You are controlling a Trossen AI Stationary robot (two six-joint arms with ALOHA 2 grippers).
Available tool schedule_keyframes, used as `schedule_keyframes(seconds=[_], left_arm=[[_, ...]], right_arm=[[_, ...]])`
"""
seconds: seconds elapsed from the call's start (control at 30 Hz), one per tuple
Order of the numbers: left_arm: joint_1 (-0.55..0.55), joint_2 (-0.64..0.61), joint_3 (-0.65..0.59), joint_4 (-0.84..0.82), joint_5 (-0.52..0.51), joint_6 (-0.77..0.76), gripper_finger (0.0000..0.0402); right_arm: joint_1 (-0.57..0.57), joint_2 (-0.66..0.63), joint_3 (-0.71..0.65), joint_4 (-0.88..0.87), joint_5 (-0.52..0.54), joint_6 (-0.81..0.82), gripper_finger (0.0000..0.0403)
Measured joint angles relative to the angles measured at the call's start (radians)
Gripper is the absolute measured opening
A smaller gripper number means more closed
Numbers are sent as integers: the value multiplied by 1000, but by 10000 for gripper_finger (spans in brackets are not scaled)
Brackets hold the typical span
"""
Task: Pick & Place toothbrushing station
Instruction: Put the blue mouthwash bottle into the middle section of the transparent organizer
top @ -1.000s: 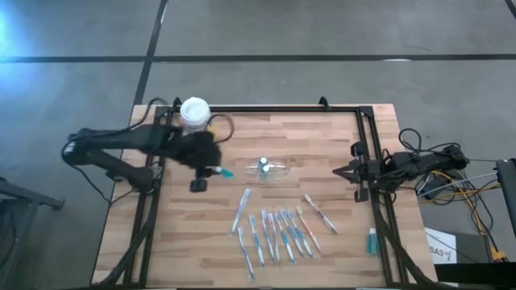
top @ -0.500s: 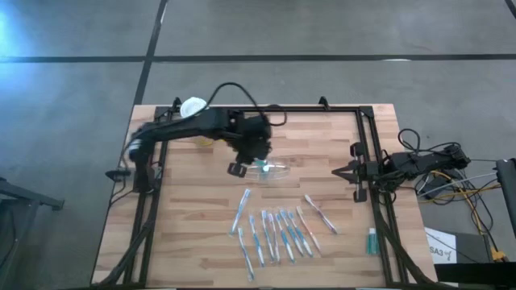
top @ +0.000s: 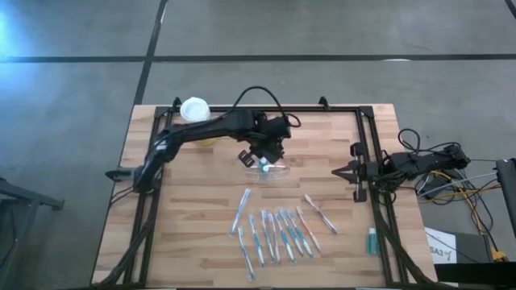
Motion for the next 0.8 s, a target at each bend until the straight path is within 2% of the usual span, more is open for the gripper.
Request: schedule_keyframes(seconds=[0.23, 0.47, 0.8], left_arm=[[3, 0, -29, 30, 11, 42, 97], [-13, 0, -32, 20, 19, 245, 97], [-24, -1, -49, 60, 69, 368, 97]], right_arm=[[0, 0, 0, 0, 0, -12, 8], [0, 0, 0, -1, 0, -32, 8], [0, 0, 0, -27, 0, -30, 8]])
